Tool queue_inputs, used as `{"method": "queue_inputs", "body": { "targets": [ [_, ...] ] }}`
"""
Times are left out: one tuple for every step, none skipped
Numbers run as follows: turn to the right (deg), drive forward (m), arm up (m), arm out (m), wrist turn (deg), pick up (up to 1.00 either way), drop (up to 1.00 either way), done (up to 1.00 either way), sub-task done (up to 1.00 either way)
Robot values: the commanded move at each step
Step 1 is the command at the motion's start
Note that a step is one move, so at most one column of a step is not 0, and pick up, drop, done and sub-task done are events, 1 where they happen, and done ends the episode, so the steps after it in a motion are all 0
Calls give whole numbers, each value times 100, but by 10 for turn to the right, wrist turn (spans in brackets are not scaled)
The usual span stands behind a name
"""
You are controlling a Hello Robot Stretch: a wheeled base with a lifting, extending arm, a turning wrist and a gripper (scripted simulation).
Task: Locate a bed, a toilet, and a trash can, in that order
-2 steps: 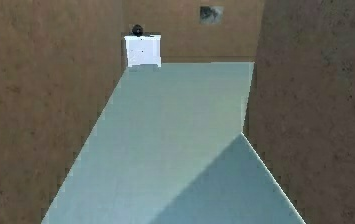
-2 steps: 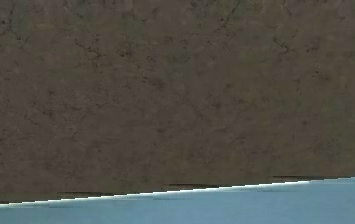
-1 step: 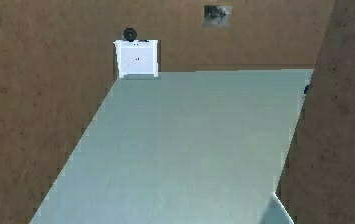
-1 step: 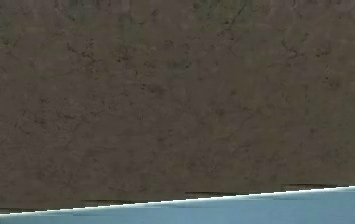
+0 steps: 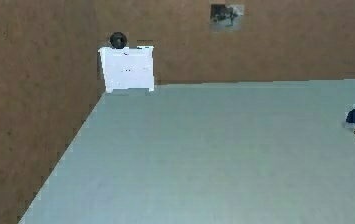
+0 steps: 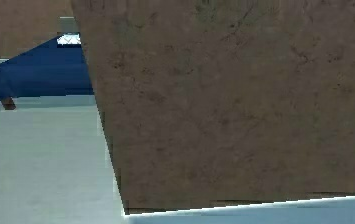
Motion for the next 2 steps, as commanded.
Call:
{"method": "queue_inputs", "body": {
  "targets": [
    [0, 55, 0, 0, 0, 0, 0, 0, 0],
    [450, 0, 0, 0, 0, 0, 0, 0, 0]
  ]
}}
